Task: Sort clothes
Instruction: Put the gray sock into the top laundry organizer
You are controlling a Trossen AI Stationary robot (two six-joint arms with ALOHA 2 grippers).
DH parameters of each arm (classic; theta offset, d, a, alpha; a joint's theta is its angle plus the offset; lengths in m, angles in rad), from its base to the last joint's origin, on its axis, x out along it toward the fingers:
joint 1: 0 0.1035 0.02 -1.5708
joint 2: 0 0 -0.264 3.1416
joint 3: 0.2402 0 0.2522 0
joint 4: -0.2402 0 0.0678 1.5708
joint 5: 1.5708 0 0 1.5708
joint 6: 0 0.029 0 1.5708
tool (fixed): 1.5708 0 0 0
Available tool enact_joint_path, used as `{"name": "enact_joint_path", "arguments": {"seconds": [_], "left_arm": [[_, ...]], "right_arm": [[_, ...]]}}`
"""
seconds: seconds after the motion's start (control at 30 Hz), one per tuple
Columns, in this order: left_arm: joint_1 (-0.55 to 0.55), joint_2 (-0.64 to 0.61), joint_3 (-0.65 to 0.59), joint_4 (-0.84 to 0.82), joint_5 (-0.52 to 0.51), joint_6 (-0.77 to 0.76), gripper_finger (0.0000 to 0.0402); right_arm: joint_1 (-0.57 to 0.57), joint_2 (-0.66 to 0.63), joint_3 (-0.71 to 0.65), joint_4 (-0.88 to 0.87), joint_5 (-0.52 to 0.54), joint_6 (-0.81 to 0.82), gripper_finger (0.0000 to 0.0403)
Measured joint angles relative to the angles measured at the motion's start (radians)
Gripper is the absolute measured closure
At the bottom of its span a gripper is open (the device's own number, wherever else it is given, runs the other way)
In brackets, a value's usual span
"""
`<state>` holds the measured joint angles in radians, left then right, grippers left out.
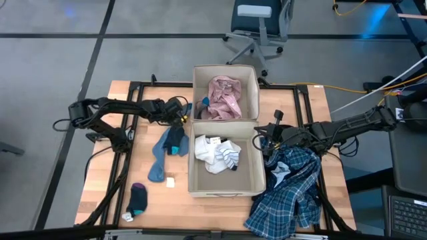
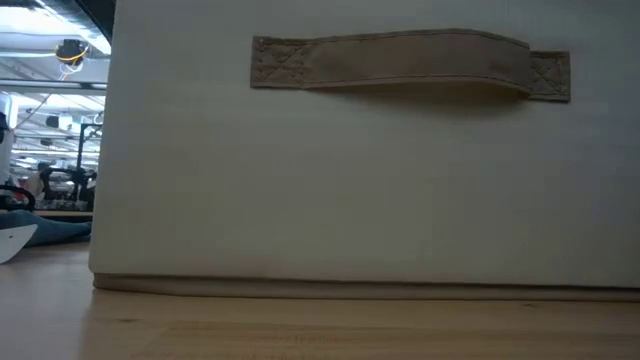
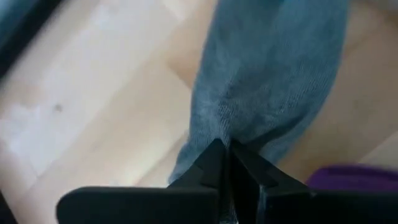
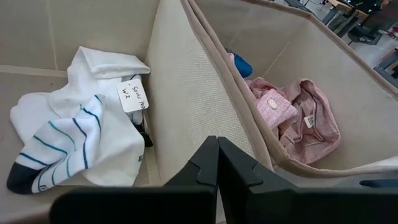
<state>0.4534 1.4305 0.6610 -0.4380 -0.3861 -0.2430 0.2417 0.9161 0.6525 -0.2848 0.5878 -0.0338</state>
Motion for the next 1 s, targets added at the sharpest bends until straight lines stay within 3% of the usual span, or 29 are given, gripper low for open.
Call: {"name": "enact_joint_path", "arguments": {"seconds": [0.3, 0.43, 0.53, 0.7, 1.0], "left_arm": [[-0.02, -0.239, 0.094, 0.0, -0.062, 0.062, 0.0399], [-0.02, -0.341, 0.159, 0.013, -0.208, 0.124, 0.0396], [-0.019, -0.387, 0.2, 0.058, -0.231, 0.181, 0.0398], [-0.044, -0.403, 0.23, 0.232, -0.201, 0.27, 0.0396], [-0.086, -0.34, 0.231, 0.521, 0.026, 0.324, 0.0394]], "right_arm": [[0.0, 0.0, 0.0, 0.0, 0.0, 0.0, 0.0395], [0.0, 0.0, -0.001, 0.0, 0.0, -0.001, 0.0395], [0.0, 0.0, -0.001, 0.0, 0.001, -0.001, 0.0395], [0.0, 0.0, -0.001, -0.001, 0.001, -0.001, 0.0395], [0.0, 0.0, -0.001, -0.001, 0.001, -0.001, 0.0395]]}}
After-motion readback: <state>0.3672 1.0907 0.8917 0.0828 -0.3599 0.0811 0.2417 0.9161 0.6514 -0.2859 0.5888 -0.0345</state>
